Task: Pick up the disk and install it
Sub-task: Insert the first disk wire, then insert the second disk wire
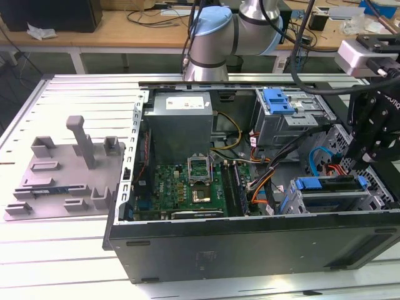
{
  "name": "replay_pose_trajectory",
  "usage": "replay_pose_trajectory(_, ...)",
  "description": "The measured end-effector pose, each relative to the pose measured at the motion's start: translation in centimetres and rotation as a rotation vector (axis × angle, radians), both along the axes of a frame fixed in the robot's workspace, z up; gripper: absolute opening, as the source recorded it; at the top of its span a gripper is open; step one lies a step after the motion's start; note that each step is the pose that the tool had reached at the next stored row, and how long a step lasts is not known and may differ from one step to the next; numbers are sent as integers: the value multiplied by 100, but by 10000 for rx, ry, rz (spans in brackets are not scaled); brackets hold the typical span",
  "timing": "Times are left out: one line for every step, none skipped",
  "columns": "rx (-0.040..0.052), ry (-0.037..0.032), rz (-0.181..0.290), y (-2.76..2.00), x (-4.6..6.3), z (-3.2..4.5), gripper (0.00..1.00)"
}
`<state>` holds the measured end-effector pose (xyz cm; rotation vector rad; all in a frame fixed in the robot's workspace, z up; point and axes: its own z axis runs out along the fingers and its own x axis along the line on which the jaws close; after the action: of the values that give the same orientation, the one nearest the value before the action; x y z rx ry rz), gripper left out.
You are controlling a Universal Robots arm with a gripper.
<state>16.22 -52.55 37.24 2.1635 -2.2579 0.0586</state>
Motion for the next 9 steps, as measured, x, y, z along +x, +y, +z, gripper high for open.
replay_pose_trajectory(-4, 0, 0, 0, 0, 3, 30)
replay_pose_trajectory(-3, 0, 0, 0, 0, 3, 30)
replay_pose_trajectory(-4, 0, 0, 0, 0, 5, 30)
replay_pose_trajectory(-3, 0, 0, 0, 0, 7, 30)
replay_pose_trajectory(-4, 0, 0, 0, 0, 9, 30)
replay_pose_trajectory(-3, 0, 0, 0, 0, 9, 30)
replay_pose_trajectory(-3, 0, 0, 0, 0, 10, 30)
replay_pose_trajectory(-4, 0, 0, 0, 0, 10, 30)
replay_pose_trajectory(-4, 0, 0, 0, 0, 12, 30)
